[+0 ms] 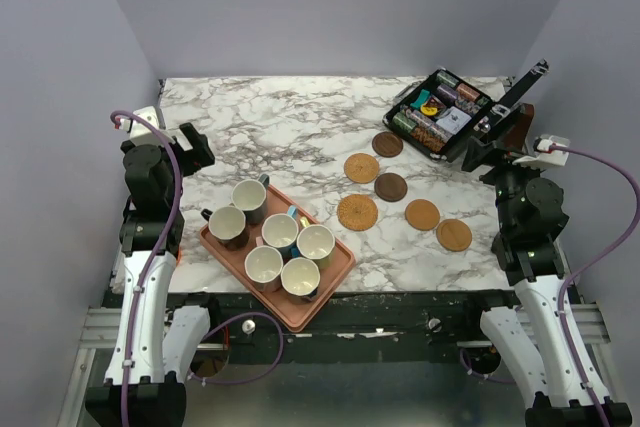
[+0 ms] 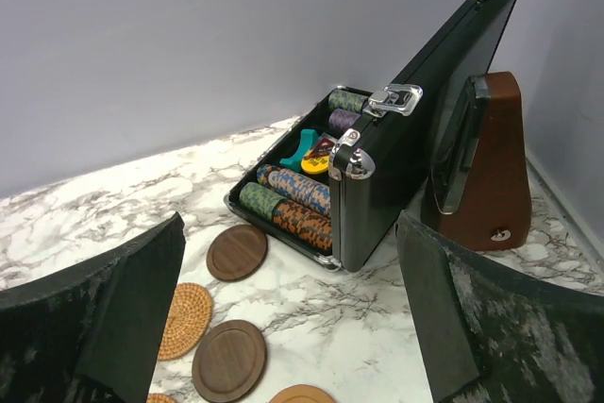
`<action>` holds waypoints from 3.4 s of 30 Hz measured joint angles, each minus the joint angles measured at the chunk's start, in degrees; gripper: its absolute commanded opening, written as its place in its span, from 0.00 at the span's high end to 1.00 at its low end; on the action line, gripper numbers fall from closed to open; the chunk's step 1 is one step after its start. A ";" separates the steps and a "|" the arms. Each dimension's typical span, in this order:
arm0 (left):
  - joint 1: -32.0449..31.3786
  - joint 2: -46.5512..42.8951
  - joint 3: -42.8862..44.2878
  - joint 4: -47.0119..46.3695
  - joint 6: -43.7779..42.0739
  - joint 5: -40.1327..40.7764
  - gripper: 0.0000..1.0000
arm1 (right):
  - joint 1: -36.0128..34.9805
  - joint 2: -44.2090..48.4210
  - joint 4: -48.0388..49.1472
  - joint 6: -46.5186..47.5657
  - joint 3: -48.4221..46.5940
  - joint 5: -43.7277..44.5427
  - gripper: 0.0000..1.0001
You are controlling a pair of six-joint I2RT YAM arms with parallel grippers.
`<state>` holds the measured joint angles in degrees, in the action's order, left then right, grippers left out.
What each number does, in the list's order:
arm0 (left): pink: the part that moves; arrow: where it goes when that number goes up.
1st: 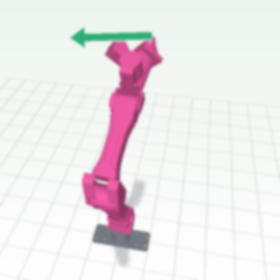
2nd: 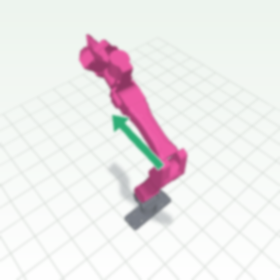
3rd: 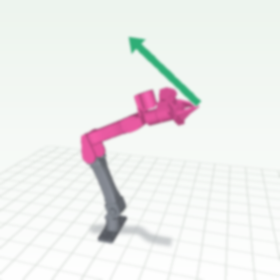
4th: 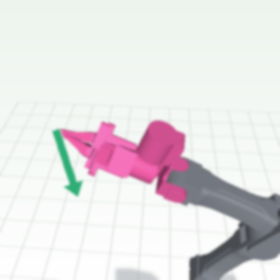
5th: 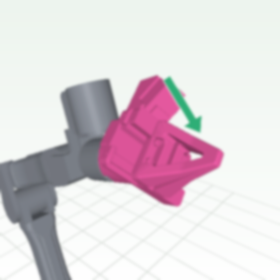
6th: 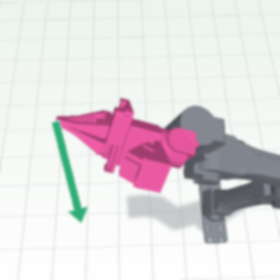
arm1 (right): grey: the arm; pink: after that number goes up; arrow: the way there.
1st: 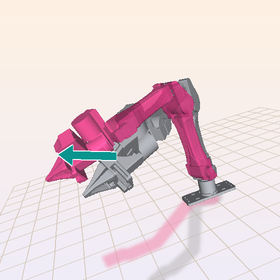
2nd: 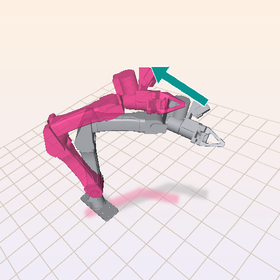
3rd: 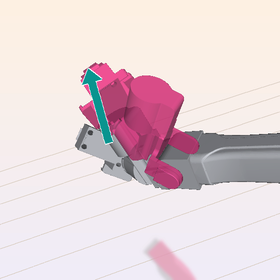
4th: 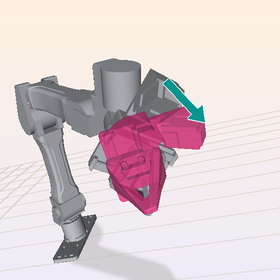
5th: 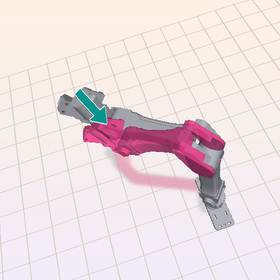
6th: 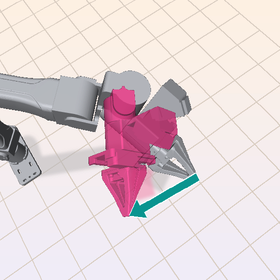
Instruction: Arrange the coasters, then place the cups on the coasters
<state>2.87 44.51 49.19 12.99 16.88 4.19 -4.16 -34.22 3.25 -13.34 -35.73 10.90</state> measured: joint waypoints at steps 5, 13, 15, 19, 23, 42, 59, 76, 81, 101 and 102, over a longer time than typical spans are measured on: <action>0.00 0.85 0.48 0.07 0.68 0.20 0.01 | 0.00 -0.02 -0.37 0.98 -0.13 -1.25 0.00; 0.90 1.57 1.25 0.00 0.72 0.33 0.01 | 0.00 -2.43 -6.27 2.95 -6.34 -5.97 0.06; 1.73 1.33 1.25 -0.04 0.50 0.28 0.01 | 0.00 -3.78 -7.30 3.37 -8.04 -7.04 0.08; 2.75 0.55 1.25 -0.11 -0.09 0.33 0.01 | -0.50 -9.79 -8.44 4.11 -11.15 -9.25 0.08; 2.82 0.63 1.25 -0.13 -1.31 0.35 0.01 | -4.72 -22.18 -9.27 5.92 -15.30 -8.94 0.09; -3.91 15.15 9.88 2.89 4.15 4.37 0.01 | -21.20 -68.32 -24.04 9.01 -38.80 -15.41 0.11; -5.62 21.18 18.80 9.77 5.38 7.87 0.01 | -23.91 -79.01 -30.16 10.38 -44.24 -15.39 0.09; -5.62 20.57 18.32 10.03 6.73 8.70 0.01 | -24.79 -85.48 -32.09 10.80 -51.49 -9.90 0.11; -5.62 20.63 19.45 10.03 6.73 8.83 0.01 | -25.53 -89.29 -35.45 10.34 -58.05 -8.39 0.11; -5.62 19.56 18.49 10.29 8.83 10.19 0.01 | -25.86 -104.43 -49.57 10.64 -85.07 -8.28 0.00; -5.64 19.58 18.49 10.29 8.83 10.19 0.01 | -25.86 -104.43 -49.62 10.71 -85.00 -8.26 0.00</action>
<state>-2.76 64.10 67.68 23.29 25.71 14.37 -30.02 -138.65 -46.37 -2.63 -120.73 2.63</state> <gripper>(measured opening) 0.990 0.987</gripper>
